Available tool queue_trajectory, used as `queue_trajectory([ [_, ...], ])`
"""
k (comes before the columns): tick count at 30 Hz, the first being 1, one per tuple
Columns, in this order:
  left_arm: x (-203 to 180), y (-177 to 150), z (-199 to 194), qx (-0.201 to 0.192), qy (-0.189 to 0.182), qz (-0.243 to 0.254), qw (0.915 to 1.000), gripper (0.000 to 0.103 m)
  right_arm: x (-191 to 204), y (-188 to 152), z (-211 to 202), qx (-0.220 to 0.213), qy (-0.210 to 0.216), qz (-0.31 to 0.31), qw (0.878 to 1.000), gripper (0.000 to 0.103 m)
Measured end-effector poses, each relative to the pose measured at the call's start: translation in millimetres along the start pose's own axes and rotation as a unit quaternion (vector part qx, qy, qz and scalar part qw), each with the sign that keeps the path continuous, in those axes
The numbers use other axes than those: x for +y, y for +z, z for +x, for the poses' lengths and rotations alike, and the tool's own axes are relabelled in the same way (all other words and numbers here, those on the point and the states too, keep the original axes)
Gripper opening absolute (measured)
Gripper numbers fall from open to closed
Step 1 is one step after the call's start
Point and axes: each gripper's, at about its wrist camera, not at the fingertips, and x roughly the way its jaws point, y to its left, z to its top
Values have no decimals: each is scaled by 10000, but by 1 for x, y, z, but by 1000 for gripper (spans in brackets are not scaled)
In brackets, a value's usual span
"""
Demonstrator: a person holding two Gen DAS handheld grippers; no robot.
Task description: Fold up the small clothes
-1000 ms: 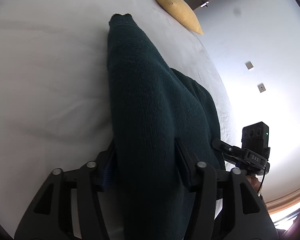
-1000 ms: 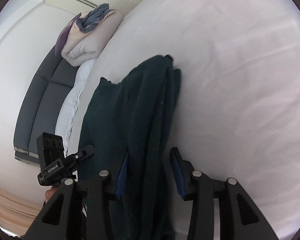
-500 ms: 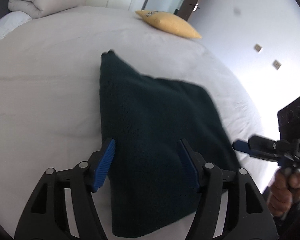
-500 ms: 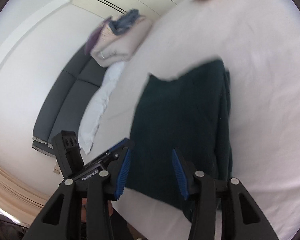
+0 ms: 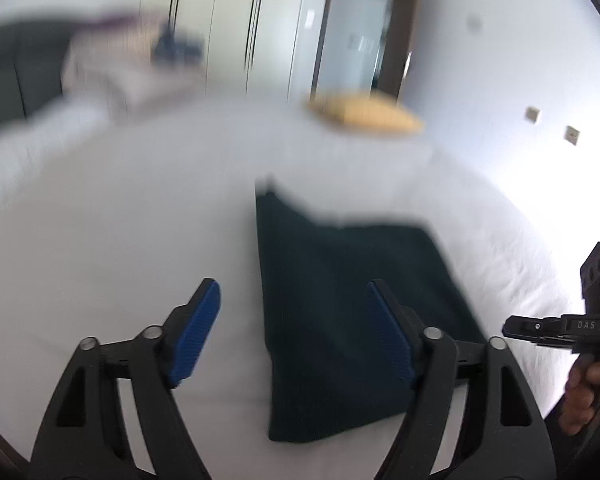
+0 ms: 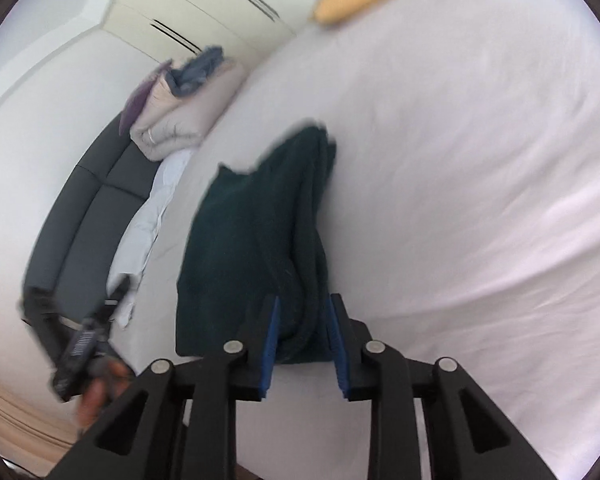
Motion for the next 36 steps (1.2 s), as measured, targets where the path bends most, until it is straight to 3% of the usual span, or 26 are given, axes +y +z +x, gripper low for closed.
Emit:
queue_trajectory([
  [1,-9,3,-23,-344,66,166,9992,97,9,1,-9,-157,-65,-157,9997,28],
  [3,-33,9,-61,-927,367,404,9942,103,34,2,-30,-597,-398,-606,9956,45],
  [4,-43,8,-82,-1194,648,516,9894,103,46,2,-39,-810,-568,-799,9919,61],
  [5,-49,10,-93,-1290,781,592,9868,103,62,3,-53,-1120,-712,-1053,9855,73],
  [6,-52,11,-103,-1329,826,655,9855,103,72,1,-62,-1335,-762,-1227,9805,78],
  [8,-62,10,-121,-1233,771,691,9870,103,94,-3,-82,-1793,-890,-1601,9666,99],
  [12,-51,3,-136,-807,822,295,9929,103,131,-19,-113,-2622,-1321,-2197,9303,103],
  [14,-43,-2,-133,-452,823,28,9956,103,146,-28,-117,-2760,-1633,-2503,9135,103],
  [17,-28,-11,-118,80,945,-141,9954,103,155,-41,-117,-2741,-1857,-2779,9018,103],
  [19,-28,-19,-109,206,911,-164,9955,103,154,-47,-114,-2628,-1966,-2728,9043,103],
  [26,-16,-59,-64,684,830,-255,9939,103,133,-65,-84,-1844,-2165,-2143,9344,103],
  [36,-4,-77,-32,986,873,-337,9907,103,119,-84,-52,-1408,-2275,-2001,9426,103],
])
